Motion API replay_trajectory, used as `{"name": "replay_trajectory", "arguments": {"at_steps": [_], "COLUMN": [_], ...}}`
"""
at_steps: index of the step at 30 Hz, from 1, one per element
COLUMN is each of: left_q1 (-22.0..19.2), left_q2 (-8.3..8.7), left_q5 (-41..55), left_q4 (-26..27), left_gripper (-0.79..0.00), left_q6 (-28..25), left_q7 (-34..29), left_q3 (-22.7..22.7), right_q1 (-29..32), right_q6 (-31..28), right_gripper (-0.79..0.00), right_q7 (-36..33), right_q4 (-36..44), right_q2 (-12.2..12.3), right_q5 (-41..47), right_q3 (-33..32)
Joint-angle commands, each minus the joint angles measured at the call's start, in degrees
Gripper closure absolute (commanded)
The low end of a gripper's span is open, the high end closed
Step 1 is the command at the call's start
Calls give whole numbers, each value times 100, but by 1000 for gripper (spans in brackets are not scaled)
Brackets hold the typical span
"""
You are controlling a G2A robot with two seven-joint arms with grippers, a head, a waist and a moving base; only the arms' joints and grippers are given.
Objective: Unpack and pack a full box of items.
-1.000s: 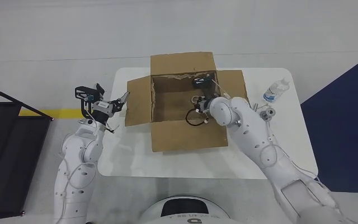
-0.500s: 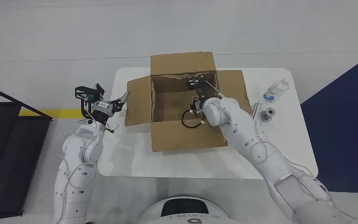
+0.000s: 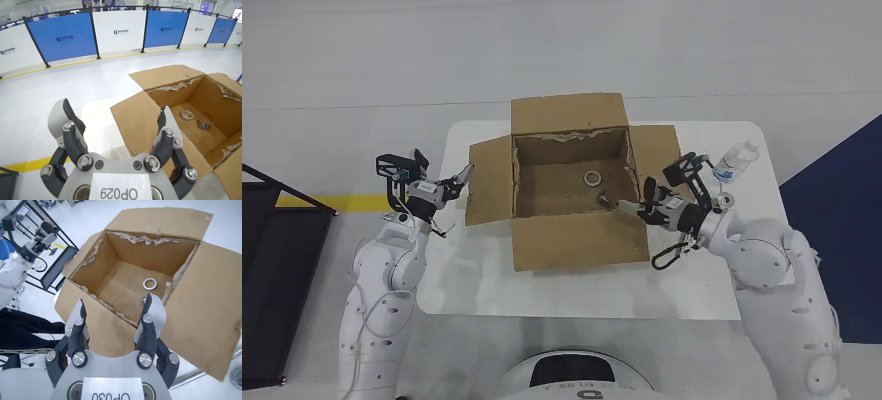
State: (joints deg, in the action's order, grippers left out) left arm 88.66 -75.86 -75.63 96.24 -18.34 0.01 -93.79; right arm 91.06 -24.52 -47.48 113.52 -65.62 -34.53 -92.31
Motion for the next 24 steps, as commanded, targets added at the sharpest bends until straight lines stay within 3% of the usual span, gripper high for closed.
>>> {"name": "replay_trajectory", "arguments": {"at_steps": [1, 6, 12, 16, 19, 24], "left_q1": [0, 0, 0, 0, 0, 0], "left_q2": [0, 0, 0, 0, 0, 0], "left_q5": [0, 0, 0, 0, 0, 0], "left_q4": [0, 0, 0, 0, 0, 0], "left_gripper": [-785, -785, -785, -785, -785, -785], "left_q6": [0, 0, 0, 0, 0, 0], "left_q7": [0, 0, 0, 0, 0, 0], "left_q3": [0, 0, 0, 0, 0, 0], "right_q1": [557, 1214, 1050, 522, 14, -799], "right_q6": [-200, -248, 708, 1472, 2579, 3208], "right_gripper": [-665, -708, -785, -785, -785, -785], "right_q7": [457, 1000, 1015, 761, 807, 350], "right_q4": [40, -234, -967, -1468, -1873, -2585], "right_q2": [25, 54, 85, 124, 134, 135], "right_q5": [165, 495, 610, 257, -695, -1619], "right_q3": [-668, -1572, -1972, -1815, -1437, -649]}}
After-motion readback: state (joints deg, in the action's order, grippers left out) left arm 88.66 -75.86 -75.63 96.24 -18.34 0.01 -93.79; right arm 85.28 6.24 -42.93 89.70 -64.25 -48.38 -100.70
